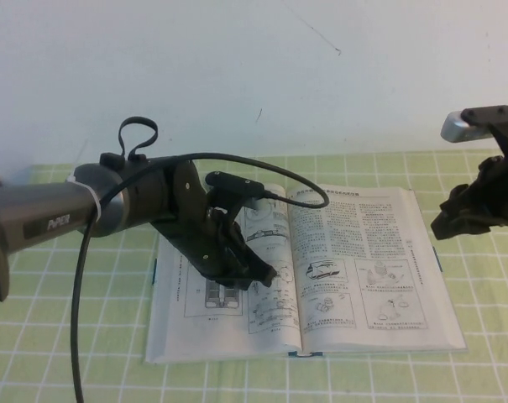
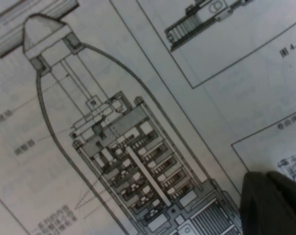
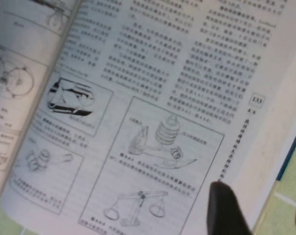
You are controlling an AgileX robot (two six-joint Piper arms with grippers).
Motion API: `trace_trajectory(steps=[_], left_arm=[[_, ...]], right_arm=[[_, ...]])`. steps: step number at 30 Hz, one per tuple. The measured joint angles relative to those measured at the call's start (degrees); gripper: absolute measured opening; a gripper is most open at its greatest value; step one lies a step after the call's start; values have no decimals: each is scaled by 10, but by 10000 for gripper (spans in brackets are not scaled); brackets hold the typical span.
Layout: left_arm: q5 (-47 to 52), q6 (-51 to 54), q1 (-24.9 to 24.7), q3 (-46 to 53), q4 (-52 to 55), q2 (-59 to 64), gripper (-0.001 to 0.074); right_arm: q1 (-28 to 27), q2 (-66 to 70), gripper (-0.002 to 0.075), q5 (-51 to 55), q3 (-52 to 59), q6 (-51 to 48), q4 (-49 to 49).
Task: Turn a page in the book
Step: Open the closed book
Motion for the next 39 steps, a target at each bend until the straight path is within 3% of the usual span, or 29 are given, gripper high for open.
trace_trajectory(steps=[4,8,19,27,39], left_arm=[[3,-25,0,-3,18,3,-3],[3,-34,1,-5,20,1,-3],[-78,32,2,-15,-109,-56,-3],[-59,120,2,-28,-212,6,-3],[-34,37,7,-45,-130,50,-3]], right_arm=[[0,34,386,-10,-1,3,0],[0,53,427,-14,-1,3,0],[0,58,436,-28,-7,-16,45],[0,76,436,-31,-7,-56,93],[0,84,437,-48,-7,-58,96]])
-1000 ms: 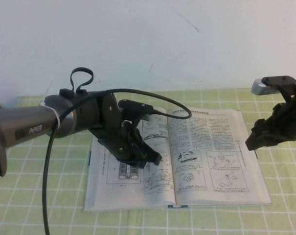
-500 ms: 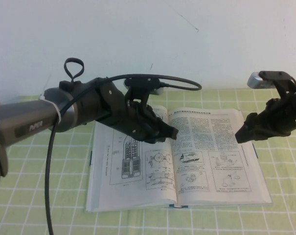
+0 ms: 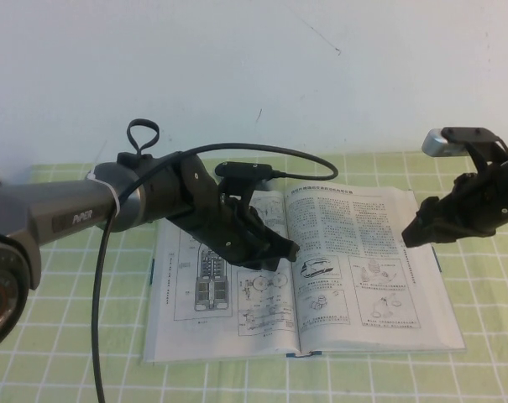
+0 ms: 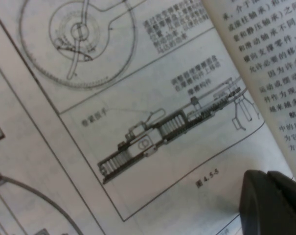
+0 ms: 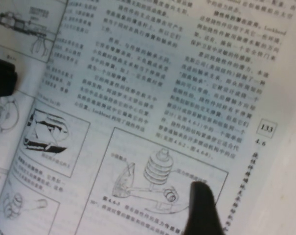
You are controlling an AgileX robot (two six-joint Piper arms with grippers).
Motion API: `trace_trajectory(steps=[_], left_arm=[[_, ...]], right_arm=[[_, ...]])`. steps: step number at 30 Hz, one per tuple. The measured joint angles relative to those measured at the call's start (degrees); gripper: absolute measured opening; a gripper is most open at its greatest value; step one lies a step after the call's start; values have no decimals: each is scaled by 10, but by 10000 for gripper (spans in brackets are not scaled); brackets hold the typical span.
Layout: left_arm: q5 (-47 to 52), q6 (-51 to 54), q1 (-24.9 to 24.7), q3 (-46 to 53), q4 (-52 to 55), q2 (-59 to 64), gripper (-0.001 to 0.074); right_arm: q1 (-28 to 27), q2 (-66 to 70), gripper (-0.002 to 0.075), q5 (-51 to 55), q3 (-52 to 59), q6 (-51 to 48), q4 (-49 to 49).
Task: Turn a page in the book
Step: Open the closed book
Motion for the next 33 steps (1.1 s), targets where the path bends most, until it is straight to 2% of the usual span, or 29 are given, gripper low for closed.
trace_trajectory(steps=[13,33], left_arm=[[-2,-5,0,0,1,0,-3],[-2,0,0,0,0,0,-3]], right_arm=[[0,37,437,1,-1,-41,58],[0,49,437,10,-1,-49,78]])
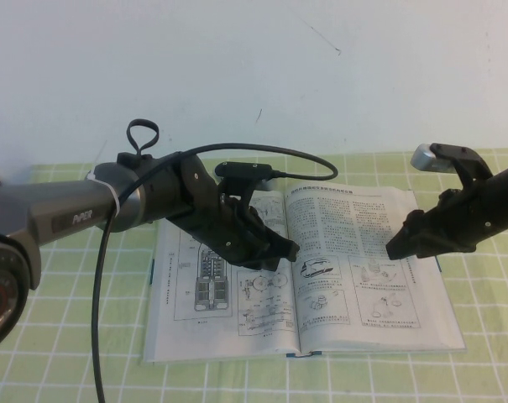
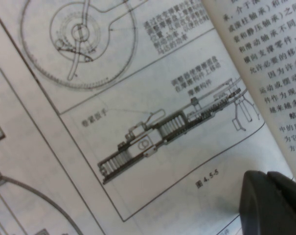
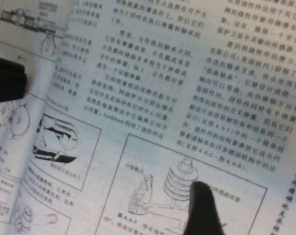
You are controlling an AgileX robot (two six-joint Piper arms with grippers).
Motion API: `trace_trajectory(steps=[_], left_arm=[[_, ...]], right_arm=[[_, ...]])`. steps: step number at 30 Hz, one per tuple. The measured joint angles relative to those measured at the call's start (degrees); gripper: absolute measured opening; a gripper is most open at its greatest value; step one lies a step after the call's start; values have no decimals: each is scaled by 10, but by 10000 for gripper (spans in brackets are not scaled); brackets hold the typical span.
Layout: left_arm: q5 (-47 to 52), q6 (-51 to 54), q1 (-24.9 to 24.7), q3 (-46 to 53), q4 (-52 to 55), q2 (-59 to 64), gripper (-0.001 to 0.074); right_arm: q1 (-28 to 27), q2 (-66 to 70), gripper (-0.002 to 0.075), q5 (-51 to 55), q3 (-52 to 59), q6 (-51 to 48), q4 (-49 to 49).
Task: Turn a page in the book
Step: Open the closed book
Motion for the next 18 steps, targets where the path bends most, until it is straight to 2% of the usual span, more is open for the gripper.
trace_trajectory(steps=[18], left_arm=[[-1,0,0,0,0,0,-3]], right_arm=[[0,18,437,1,-3,33,12]])
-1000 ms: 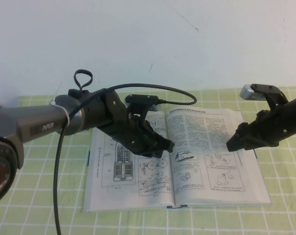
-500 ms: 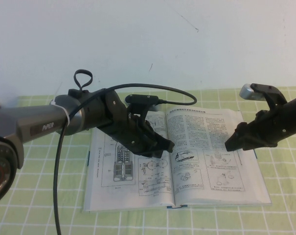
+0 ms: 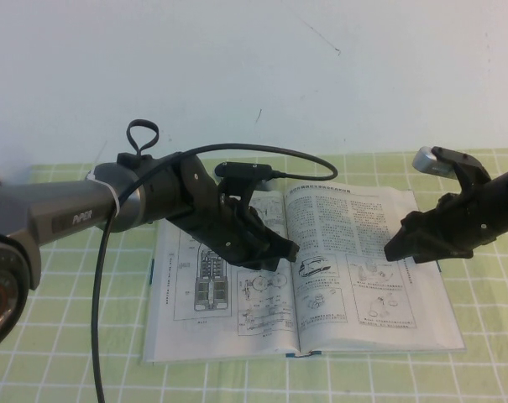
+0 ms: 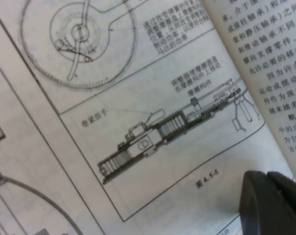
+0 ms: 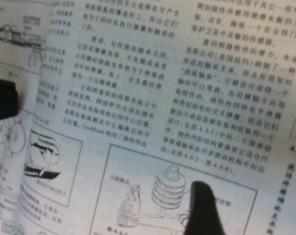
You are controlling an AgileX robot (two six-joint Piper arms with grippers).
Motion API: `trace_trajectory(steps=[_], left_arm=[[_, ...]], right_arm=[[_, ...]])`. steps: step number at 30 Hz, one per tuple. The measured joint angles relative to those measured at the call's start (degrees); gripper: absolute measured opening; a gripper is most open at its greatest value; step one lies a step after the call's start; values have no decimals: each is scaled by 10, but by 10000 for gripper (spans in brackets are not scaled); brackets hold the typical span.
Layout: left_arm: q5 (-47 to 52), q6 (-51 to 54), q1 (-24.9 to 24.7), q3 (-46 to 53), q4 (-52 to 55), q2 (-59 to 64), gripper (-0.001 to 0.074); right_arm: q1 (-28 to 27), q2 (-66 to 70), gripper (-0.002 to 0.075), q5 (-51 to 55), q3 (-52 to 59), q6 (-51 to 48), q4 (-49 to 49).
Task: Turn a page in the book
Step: Open the closed book
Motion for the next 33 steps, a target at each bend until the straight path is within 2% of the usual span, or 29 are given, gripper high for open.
trace_trajectory(steps=[33], left_arm=[[1,6,0,0,0,0,-3]], right_arm=[[0,7,437,31,0,-12,82]])
